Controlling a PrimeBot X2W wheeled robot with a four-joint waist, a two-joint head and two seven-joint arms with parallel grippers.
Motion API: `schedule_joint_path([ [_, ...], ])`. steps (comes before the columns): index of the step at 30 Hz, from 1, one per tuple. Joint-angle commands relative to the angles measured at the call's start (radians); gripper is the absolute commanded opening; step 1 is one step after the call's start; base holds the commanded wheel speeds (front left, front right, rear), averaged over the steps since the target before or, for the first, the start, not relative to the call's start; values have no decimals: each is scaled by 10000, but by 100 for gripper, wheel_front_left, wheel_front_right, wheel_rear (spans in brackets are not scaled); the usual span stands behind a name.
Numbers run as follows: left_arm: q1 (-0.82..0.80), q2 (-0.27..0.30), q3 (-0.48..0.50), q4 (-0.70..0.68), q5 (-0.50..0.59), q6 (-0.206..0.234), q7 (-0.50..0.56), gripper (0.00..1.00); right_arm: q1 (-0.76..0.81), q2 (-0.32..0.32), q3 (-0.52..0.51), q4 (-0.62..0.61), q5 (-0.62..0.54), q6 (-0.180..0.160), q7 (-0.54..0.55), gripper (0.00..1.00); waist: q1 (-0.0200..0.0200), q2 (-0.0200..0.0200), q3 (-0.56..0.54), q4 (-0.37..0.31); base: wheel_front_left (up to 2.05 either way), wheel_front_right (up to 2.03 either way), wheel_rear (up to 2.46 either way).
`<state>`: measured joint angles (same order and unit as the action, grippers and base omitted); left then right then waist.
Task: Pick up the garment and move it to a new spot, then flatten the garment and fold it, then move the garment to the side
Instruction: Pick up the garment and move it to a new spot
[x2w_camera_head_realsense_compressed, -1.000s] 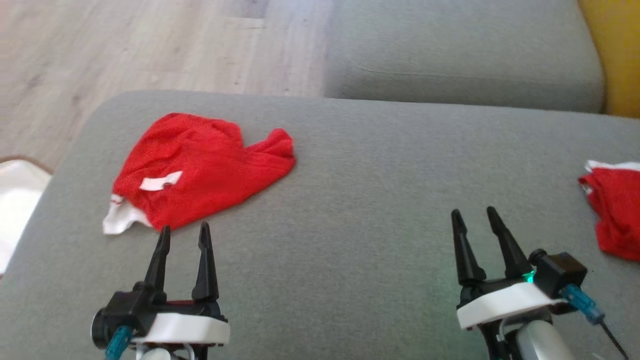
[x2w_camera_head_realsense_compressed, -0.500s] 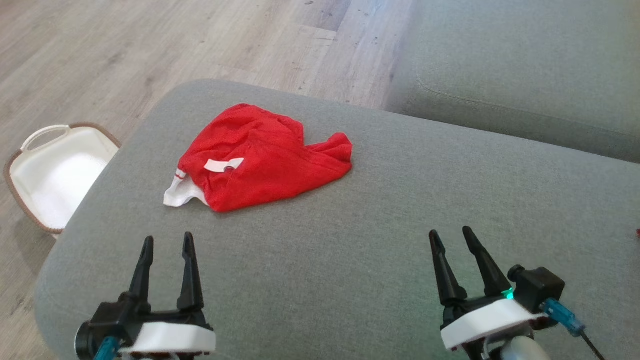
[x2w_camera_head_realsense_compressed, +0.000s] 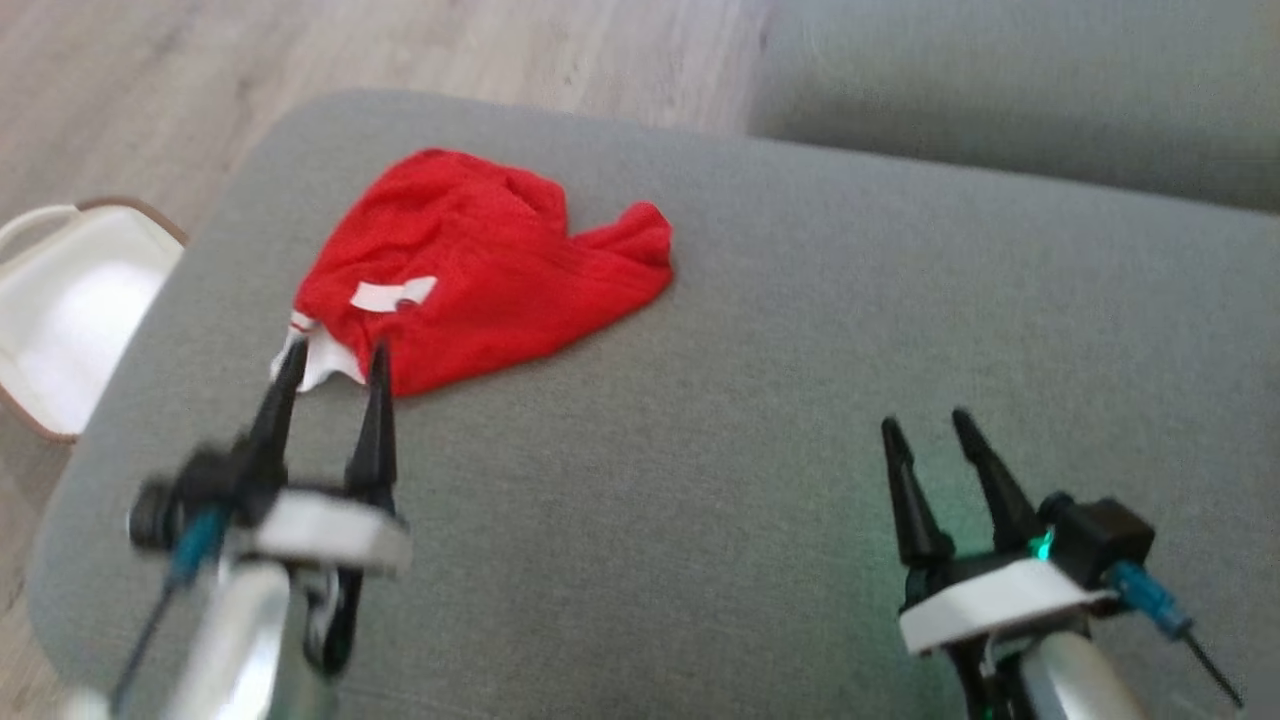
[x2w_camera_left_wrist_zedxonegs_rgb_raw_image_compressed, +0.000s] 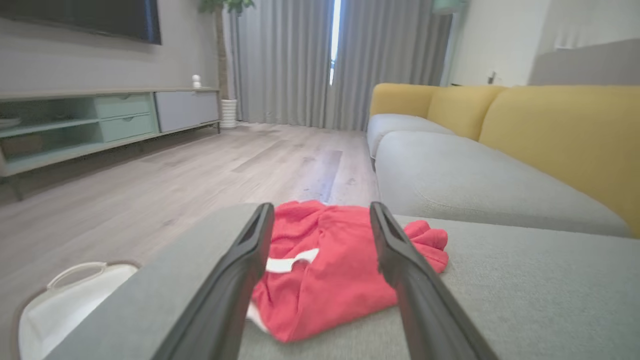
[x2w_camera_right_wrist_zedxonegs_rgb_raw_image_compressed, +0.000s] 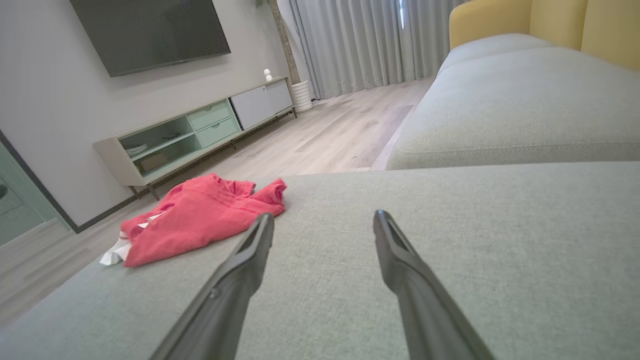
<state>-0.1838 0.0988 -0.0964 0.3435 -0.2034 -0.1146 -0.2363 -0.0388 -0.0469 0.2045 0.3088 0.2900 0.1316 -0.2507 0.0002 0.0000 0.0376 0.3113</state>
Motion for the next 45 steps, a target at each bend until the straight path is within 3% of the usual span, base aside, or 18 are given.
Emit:
schedule_joint_path([
  [1,-1272,393,52,7,39,-74,309,100,-665,-34,71,-421,-150,-9,-110,100,-2,0,671,-515,0,0,0],
  [12,-5106,2003,-1826,2933,-1315,-158,3414,100,-1383,-33,-322,-717,-458,-9,-111,100,-2,0,2138,-1655,0,0,0],
  [16,-5927,2552,-2084,4043,-1720,-159,3955,100,-1563,-33,-337,-796,-434,-9,-111,100,-2,0,2508,-1996,0,0,0],
  [21,-6369,2567,-2359,4744,-2024,-160,3863,100,-1623,-33,-424,-793,-425,-9,-111,100,-2,0,2613,-2161,0,0,0],
  [22,-6385,2510,-2490,4780,-2196,-160,3841,62,-1619,-33,-439,-775,-415,-9,-111,100,-2,0,2593,-2174,0,0,0],
  [23,-6385,2510,-2490,4780,-2196,-160,3841,62,-1619,-33,-439,-775,-415,-9,-111,100,-2,0,2593,-2174,0,0,0],
  [24,-6381,2464,-2633,4800,-2384,-160,3829,26,-1611,-33,-443,-751,-406,-9,-111,100,-2,0,2565,-2184,0,0,0],
  [25,-6362,2425,-2786,4797,-2594,-160,3809,0,-1605,-33,-441,-719,-401,-9,-111,100,-2,0,2533,-2193,0,0,0],
  [29,-6251,2540,-3458,4602,-3197,-160,3381,0,-1668,-33,-344,-653,-362,-9,-111,100,-2,0,2326,-2252,0,0,0],
  [38,-6337,2758,-3950,3211,-3444,-160,288,0,-1485,-33,-242,-434,-273,-9,-111,100,-2,0,1431,-2417,0,0,0],
  [45,-5937,2250,-4307,1709,-3064,-113,-153,0,-1285,-33,-80,-328,-146,-9,-111,100,-2,0,852,-2744,0,0,0],
])
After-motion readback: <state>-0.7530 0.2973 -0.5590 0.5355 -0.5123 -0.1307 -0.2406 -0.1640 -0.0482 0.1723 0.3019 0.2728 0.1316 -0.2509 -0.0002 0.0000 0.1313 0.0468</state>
